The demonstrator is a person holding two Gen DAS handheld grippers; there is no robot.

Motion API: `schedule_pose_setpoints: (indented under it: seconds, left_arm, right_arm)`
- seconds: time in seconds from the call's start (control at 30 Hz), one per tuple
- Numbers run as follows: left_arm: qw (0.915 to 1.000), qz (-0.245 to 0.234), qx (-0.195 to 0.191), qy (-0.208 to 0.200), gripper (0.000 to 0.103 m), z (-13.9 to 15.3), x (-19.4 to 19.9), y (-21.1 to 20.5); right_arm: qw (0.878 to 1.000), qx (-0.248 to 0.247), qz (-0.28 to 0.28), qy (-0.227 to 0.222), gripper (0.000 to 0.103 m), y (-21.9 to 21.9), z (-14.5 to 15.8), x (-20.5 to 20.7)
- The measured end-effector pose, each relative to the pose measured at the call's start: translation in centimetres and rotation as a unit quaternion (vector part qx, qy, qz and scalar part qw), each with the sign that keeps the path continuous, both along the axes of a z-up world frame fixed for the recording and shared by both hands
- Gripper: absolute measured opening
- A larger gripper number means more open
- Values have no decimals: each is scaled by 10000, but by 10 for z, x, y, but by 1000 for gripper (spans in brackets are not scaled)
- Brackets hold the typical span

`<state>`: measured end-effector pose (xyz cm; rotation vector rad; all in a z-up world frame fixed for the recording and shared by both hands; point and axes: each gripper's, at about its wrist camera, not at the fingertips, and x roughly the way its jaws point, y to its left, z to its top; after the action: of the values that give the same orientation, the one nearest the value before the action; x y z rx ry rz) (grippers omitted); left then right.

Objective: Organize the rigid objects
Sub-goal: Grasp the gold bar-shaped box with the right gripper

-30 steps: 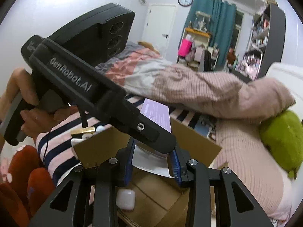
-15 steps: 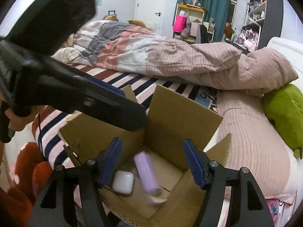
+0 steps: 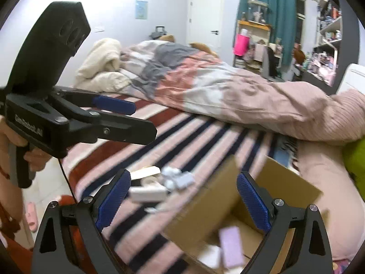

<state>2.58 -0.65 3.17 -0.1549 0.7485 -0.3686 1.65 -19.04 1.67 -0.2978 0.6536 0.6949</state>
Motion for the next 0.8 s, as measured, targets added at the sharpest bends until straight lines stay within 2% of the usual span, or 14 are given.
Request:
schedule_pose_setpoints:
  seconds: [0.17, 0.3, 0.5, 0.67, 0.8]
  left_arm:
    - [9977, 650, 168, 22, 87, -26, -11, 52]
    - [9955, 920, 171, 165, 87, -59, -13, 82]
    - [9928, 1100, 18, 467, 87, -102, -11, 108]
    - [9911, 1181, -103, 602, 87, -121, -10, 119]
    - [9899, 1259, -121, 642, 87, -129, -10, 125]
  right_arm:
    - [9995, -138, 287, -8, 94, 53, -16, 0]
    - [9959, -123, 715, 532, 94, 87, -47, 6]
    - [9891, -403, 895, 1095, 93, 116, -104, 25]
    - [9838, -660, 960, 1363, 93, 132, -135, 50]
    - [9743, -680, 983, 1908, 93, 145, -157, 66]
